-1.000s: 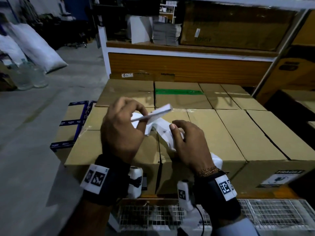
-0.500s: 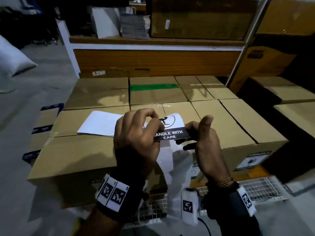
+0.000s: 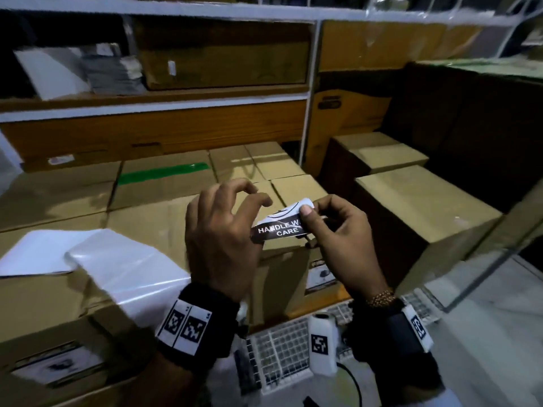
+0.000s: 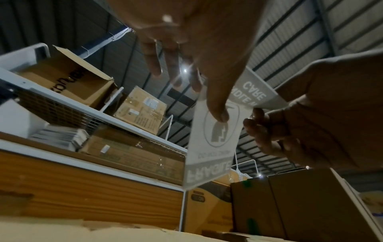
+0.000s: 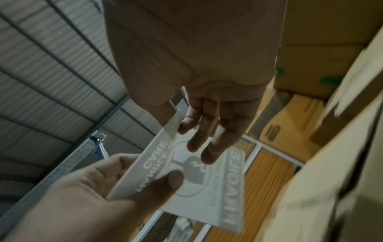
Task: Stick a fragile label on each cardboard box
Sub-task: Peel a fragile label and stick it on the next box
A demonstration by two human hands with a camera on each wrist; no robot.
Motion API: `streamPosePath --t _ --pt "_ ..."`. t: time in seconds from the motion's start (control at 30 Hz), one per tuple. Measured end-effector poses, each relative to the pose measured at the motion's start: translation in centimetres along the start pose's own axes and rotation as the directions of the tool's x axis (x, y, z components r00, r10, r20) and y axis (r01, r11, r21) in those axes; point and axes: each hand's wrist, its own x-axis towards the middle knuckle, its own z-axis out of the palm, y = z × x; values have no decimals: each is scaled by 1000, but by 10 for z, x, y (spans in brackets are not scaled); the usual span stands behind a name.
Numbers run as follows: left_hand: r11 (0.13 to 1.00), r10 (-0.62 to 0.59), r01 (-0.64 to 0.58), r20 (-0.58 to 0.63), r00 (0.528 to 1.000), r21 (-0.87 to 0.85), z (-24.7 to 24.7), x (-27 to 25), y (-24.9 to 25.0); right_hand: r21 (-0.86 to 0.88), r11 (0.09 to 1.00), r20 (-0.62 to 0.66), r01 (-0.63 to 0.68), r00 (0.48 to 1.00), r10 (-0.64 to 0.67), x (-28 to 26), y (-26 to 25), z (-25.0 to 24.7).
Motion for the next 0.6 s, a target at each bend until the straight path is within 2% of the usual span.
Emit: streamPosePath --t 0.13,0.2,0.27,0.33,0.37,0.43,0.47,0.5,0.53,0.57,0.6 --pt "997 -49 59 164 985 -52 32 8 49 -1 1000 -25 24 999 -24 9 5 -68" --pt "983 -116 146 231 966 -115 47 12 73 31 999 -5 41 999 -41 11 4 -100" --pt "927 -199 269 265 943 -263 67 16 94 73 995 26 74 997 -76 10 3 -131" --pt "773 -295 438 352 888 -458 87 23 112 71 994 52 78 995 -82 11 7 -157" --pt "649 -345 541 427 836 -534 97 28 122 56 996 56 67 996 -70 12 11 -171" --pt "338 -416 714 583 698 -613 113 40 140 14 999 52 48 997 -49 16 20 -196" --pt "184 -426 762 648 631 -621 120 46 147 -5 999 42 36 998 -36 18 25 -205" --pt "62 -423 779 691 587 -624 127 52 153 -21 1000 30 18 999 -17 21 32 -215" --pt "-7 -414 776 708 572 -631 136 57 158 -34 999 18 -8 1000 9 26 38 -225" --pt "-25 -400 768 710 579 -640 145 63 161 -51 998 7 -35 999 36 30 45 -234" --pt "-4 -384 760 703 598 -649 155 68 166 -77 995 -7 -61 998 61 36 53 -243"
